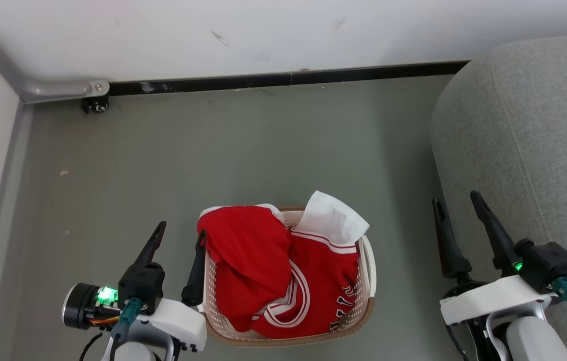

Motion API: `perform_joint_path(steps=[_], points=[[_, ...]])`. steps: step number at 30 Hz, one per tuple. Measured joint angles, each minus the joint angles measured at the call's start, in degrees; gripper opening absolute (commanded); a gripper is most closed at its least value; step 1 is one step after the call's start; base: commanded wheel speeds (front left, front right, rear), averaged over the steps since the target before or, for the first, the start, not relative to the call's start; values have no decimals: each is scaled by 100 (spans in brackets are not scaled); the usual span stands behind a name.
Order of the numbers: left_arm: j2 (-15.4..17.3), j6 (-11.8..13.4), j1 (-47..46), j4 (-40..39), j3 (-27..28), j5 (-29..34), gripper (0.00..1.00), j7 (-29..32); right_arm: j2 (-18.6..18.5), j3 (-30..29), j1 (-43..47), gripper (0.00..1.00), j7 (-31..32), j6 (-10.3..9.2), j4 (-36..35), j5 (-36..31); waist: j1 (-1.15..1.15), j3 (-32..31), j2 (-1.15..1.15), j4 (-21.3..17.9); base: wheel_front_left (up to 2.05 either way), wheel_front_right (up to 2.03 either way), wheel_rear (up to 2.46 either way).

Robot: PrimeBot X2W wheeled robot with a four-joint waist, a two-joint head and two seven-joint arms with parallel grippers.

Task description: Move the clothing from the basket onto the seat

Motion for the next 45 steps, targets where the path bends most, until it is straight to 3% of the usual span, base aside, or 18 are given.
perform_joint_path(steps=[25,45], points=[[-8,-96,-1228,895,-146,250,100,0,0,-62,-600,100,-65,0,-324,70,0,1537,0,-520,0,0,0],[297,-199,-2144,1704,-459,726,100,-1,-1,97,-1049,100,-194,0,-211,256,0,2419,0,-860,0,0,0]])
